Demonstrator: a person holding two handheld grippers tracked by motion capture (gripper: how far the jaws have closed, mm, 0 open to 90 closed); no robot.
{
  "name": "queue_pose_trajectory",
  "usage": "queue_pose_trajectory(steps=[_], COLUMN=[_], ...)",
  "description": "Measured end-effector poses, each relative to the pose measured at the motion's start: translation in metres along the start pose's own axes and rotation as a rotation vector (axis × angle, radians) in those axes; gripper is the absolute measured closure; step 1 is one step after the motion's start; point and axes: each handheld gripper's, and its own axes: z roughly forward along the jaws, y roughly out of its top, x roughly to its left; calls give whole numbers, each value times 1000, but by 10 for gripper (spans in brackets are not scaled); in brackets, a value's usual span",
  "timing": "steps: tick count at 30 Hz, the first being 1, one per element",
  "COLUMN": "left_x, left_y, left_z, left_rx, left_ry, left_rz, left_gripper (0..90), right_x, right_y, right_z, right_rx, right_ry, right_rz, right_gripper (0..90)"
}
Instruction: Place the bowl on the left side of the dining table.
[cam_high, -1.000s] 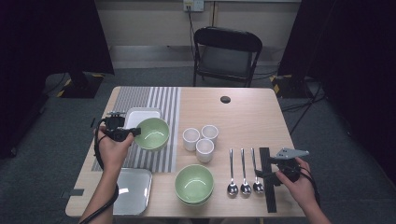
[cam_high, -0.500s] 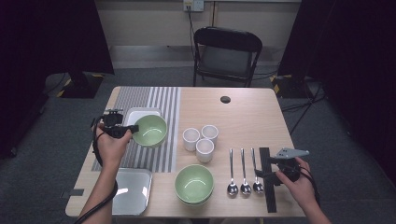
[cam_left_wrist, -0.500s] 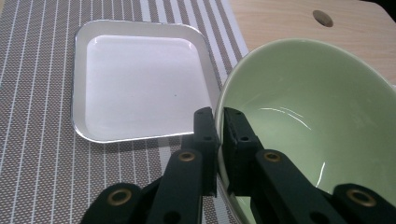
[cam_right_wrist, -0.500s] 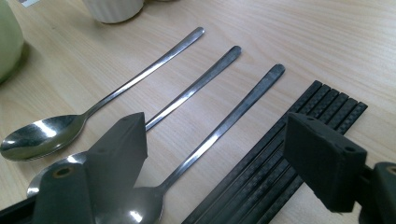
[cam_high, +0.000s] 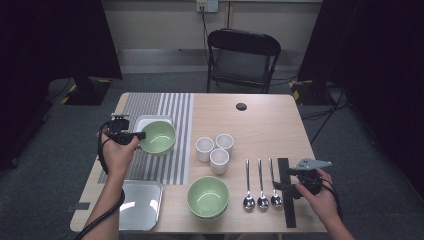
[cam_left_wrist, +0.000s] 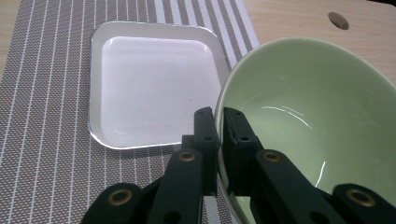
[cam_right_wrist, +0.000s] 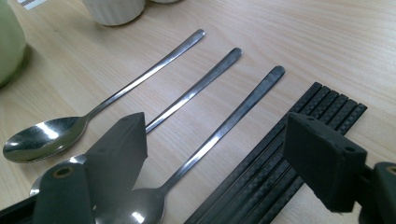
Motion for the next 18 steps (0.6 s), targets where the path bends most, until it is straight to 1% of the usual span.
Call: queue_pose_trajectory(steps=[1, 6, 9, 13, 14, 15, 18], left_x=[1, 4, 5, 8, 9, 10, 11], left_y=[1, 4, 6, 8, 8, 8, 9], left_z=[0, 3, 4, 7, 7, 8, 11], left_rx=[3, 4, 8, 7, 5, 5, 8], left_ry=[1, 3, 14, 13, 19, 17, 22], left_rz=[3, -5, 0, -9, -11, -19, -16], left_gripper=[853, 854, 854, 854, 854, 854, 854], right_x=[0, -1, -1, -2, -2, -2, -2], right_y=[0, 0, -1, -1, -1, -1, -1], right_z=[0, 1, 1, -1, -1, -1, -2], right_rx=[2, 2, 2, -5, -4, -3, -9], right_ry=[-2, -2, 0, 0, -1, -2, 3], right_rz=[0, 2, 2, 12, 13, 12, 14], right_gripper=[211, 212, 212, 212, 211, 212, 212])
